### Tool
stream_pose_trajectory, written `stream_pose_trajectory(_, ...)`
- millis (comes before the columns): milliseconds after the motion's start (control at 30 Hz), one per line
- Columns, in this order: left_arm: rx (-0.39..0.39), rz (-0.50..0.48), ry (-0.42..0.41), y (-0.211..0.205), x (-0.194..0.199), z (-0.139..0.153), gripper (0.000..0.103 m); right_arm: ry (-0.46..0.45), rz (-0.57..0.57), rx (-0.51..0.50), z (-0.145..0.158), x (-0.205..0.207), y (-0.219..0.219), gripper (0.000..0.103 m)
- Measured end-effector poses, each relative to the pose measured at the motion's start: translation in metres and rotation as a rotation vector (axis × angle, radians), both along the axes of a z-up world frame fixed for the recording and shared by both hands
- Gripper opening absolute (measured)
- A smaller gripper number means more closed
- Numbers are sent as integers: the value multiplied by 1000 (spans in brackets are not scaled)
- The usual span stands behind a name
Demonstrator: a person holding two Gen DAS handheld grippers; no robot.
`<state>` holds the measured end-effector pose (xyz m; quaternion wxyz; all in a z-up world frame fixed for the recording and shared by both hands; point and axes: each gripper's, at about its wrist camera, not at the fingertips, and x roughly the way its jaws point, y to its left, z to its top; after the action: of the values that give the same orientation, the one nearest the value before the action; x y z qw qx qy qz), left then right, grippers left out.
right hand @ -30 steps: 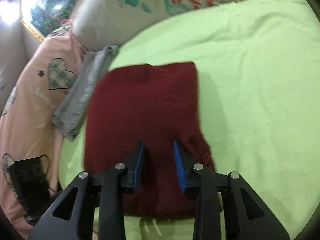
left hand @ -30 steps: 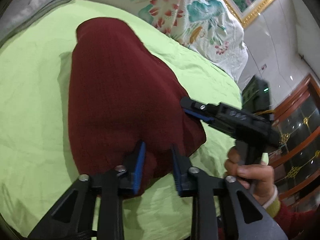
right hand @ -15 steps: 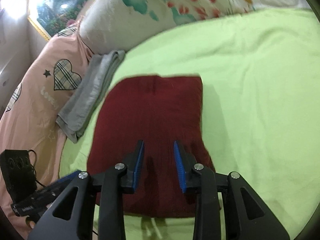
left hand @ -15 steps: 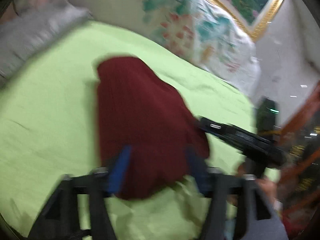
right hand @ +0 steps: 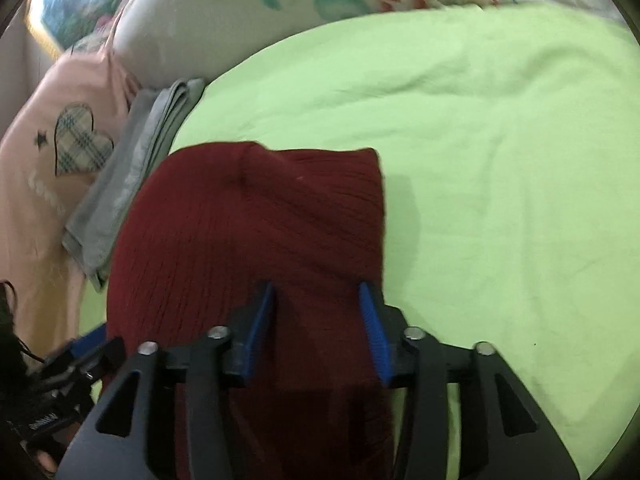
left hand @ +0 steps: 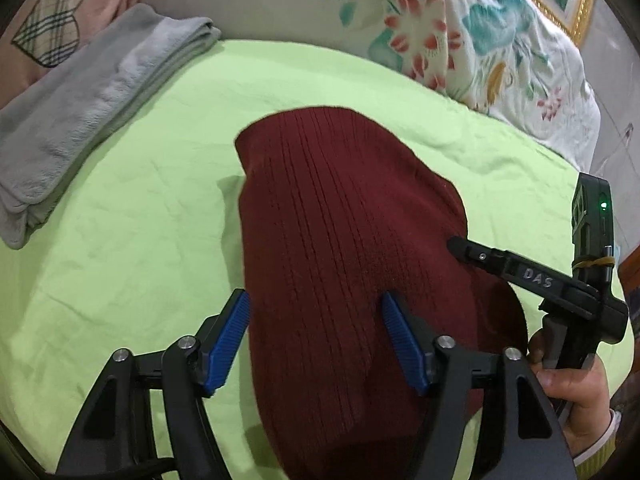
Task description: Fold large clothes
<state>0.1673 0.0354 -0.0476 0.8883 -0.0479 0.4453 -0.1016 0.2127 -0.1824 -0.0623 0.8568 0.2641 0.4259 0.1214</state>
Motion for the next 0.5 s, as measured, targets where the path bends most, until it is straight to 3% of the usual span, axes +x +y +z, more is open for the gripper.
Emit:
stream_pose_trajectory(33,-1,1,4,1,1,-2,74,16,-10,-1,-4,0,-3,68)
stream_pose_trajectory(133,9,-4,9,-2,4,-7,75,22,-17,55,-8,-5,-9,68)
stream_pose_trajectory(500,78,26,-43,-2,-20,9,75,-53,-28,-14,26,-35,-10,68)
